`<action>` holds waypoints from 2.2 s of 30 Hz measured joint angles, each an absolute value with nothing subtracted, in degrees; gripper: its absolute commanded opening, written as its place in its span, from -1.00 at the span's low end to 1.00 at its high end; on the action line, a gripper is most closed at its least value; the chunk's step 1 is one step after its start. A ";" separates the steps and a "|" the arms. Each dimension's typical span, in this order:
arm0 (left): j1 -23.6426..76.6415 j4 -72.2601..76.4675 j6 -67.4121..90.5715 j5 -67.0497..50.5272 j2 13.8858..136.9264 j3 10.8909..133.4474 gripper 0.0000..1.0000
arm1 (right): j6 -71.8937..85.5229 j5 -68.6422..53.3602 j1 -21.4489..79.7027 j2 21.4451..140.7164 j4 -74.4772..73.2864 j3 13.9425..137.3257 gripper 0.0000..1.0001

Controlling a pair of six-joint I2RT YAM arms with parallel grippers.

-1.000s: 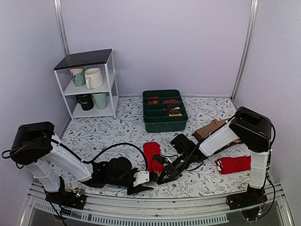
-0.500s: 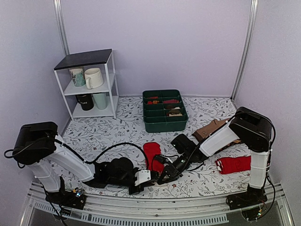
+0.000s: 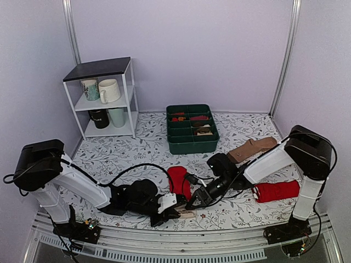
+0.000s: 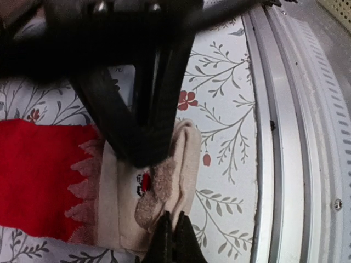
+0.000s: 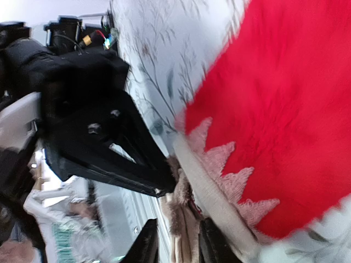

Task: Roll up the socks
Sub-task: Roll a pair of socks at the center of the board.

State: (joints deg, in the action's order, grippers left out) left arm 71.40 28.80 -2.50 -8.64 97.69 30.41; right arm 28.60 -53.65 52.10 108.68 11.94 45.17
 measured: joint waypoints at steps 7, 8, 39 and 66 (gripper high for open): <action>68.38 24.60 5.93 -15.59 96.68 30.96 -1.00 | 23.35 -42.39 52.69 92.68 34.30 29.85 -0.34; 67.75 24.18 7.05 -16.93 96.68 31.05 -1.00 | 21.26 -40.84 53.39 90.96 37.21 27.75 -0.33; 63.81 20.12 11.79 -26.63 98.35 33.30 -1.00 | -15.31 -10.33 71.75 96.42 28.64 29.65 -0.44; 63.29 19.40 10.74 -28.91 100.05 34.89 -1.00 | -13.41 -10.85 72.01 88.18 29.63 26.50 -0.24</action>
